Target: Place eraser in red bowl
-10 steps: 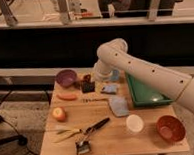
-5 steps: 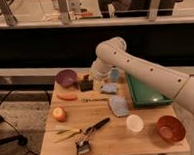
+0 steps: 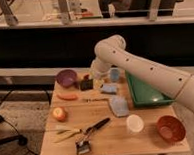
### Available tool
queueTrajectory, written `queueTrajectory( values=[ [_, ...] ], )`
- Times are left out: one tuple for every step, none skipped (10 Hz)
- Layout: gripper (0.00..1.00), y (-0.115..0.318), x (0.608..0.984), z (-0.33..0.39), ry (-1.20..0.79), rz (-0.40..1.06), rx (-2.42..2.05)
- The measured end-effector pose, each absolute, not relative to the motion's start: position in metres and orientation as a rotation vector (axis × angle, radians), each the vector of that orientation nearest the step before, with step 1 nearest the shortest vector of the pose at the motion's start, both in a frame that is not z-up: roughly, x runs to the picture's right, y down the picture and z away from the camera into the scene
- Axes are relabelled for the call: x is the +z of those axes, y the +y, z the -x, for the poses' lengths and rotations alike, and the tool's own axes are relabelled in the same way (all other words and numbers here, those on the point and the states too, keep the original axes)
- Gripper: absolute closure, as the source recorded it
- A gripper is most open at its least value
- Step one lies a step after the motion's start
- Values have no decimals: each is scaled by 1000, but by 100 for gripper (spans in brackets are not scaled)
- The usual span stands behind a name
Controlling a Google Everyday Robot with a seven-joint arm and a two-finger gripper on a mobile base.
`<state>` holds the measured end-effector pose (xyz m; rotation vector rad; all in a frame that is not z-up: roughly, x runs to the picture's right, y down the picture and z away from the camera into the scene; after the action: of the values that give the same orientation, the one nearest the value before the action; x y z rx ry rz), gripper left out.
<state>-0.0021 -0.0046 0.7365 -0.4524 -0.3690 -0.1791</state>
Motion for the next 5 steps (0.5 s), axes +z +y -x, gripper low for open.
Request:
queueTrajectory(
  values=[
    [49,-2,729,-4,-358,447,-164],
    [38,4,719,-16,-343,439,-139],
    [28,12,709,-30,-325,432,-115],
    [21,20,699,-47,-304,427,-87],
    [20,23,696,-57,-294,424,-72]
  ],
)
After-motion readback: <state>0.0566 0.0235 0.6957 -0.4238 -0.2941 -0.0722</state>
